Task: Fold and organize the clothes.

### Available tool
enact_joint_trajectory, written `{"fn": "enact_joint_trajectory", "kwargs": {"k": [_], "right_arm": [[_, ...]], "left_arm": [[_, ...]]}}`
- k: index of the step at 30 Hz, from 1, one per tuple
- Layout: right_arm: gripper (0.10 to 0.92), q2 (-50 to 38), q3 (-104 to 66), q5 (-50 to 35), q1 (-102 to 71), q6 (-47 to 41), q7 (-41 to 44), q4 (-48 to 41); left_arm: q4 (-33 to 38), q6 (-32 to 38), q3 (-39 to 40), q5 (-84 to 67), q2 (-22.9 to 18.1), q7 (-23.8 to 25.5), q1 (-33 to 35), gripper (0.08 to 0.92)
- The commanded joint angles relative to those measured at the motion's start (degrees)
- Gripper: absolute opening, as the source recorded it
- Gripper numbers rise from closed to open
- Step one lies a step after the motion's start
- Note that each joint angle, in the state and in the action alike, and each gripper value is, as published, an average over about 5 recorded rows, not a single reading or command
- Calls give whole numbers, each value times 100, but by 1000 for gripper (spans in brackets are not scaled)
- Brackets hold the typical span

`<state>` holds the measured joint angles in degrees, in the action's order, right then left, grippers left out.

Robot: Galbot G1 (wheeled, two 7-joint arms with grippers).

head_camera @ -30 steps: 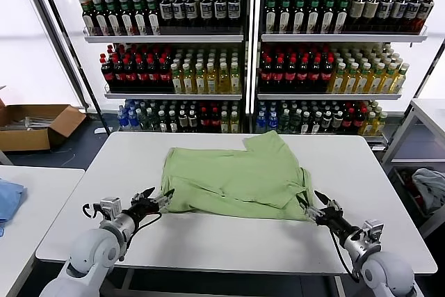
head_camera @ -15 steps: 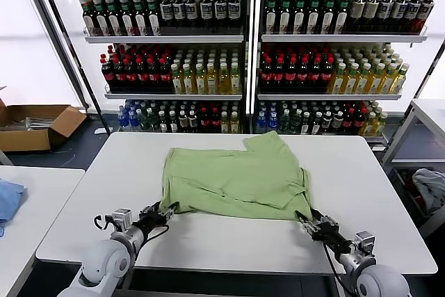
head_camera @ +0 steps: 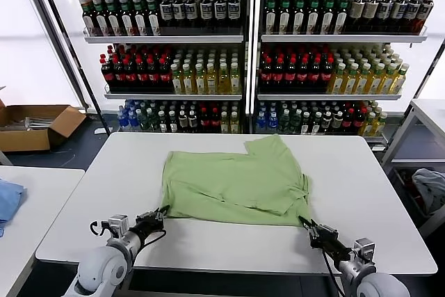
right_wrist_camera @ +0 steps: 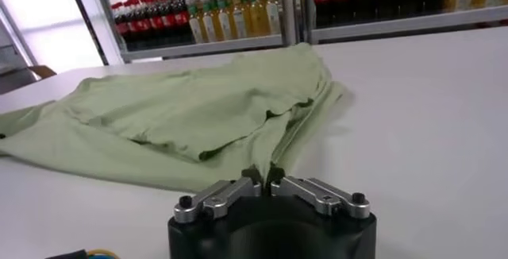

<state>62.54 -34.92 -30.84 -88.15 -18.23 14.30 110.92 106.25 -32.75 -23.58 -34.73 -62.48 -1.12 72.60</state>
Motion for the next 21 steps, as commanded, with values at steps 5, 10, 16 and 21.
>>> {"fn": "enact_joint_trajectory", "kwargs": {"k": [5,10,16,21], "right_arm": [[141,344,-701,573,-1980,138,29,1378],[201,504,-755,741,-2359,281,-209,1678],[371,476,-1112,571,-2237,545,-238,1815],[519,342,-1573,107,-1781,506,-83,1983]], "left_arm": [[2155,-33,-948,267,114,-100,2547,98],[2482,-36,-1051,642,16,-6,2994,98],[2602,-37,-1235,604,94,46,2885,208],[2512,-37,-1547,280,322,62,2495,356]]}}
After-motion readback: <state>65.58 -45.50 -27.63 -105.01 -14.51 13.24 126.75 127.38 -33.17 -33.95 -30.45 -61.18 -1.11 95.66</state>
